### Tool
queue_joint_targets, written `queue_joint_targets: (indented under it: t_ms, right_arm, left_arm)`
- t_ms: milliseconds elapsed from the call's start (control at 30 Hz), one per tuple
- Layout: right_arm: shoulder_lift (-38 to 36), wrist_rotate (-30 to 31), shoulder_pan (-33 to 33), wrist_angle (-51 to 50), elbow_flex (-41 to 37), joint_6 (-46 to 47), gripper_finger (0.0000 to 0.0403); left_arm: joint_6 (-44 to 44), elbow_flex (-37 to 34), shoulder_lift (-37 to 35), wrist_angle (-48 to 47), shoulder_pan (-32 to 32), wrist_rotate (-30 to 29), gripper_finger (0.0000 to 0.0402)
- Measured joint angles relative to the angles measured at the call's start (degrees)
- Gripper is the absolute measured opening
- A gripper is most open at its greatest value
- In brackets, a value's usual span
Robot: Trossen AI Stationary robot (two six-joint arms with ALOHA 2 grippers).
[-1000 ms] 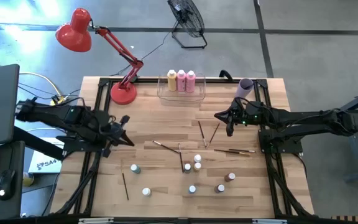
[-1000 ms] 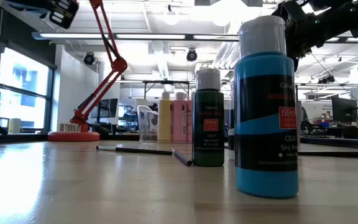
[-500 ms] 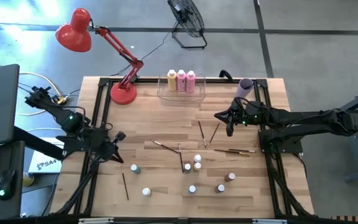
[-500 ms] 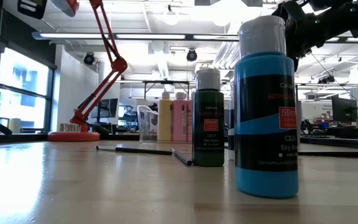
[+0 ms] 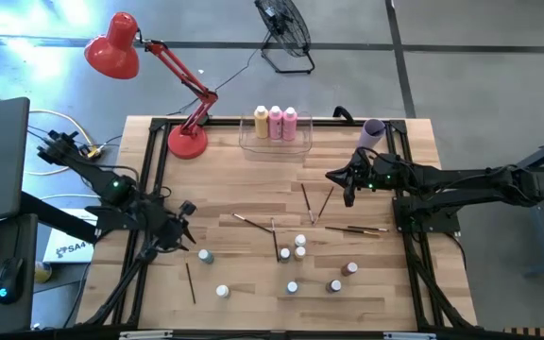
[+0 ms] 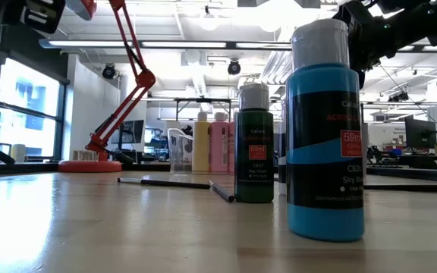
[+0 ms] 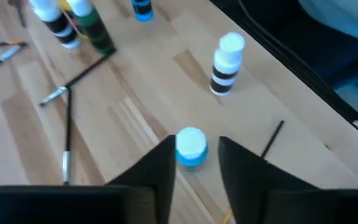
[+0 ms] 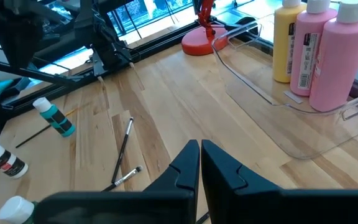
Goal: Pick & Place Paint Supplies
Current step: Put the small light blue paint bottle into the transparent bin
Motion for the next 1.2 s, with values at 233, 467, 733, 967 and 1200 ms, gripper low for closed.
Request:
queue_joint_targets:
  t_ms: [233,467,733,967,1200]
  right_arm:
    - [0.0,0.0,0.02,0.02,0.0,0.09,0.0008]
    - [0.0,0.0,0.0,0.02,0.0,0.1,0.0008]
    - [0.01,0.0,0.0,0.04,0.0,0.09,0.0008]
    - [0.0,0.0,0.0,0.04,0.0,0.1,0.0008]
    - [0.0,0.0,0.01,0.04,0.0,0.08,0.0008]
  left_arm:
    - [0.05,0.0,3.89,-0.02,-0.02,2.94,0.0177]
    - [0.07,0.0,7.64,0.0,-0.02,2.1,0.018]
    - [0.21,0.0,11.29,0.58,-0.02,-2.93,0.018]
    - [0.19,0.0,13.99,3.27,0.0,-1.49,0.018]
    - [-0.18,0.0,16.23,4.35,0.0,-1.35,0.018]
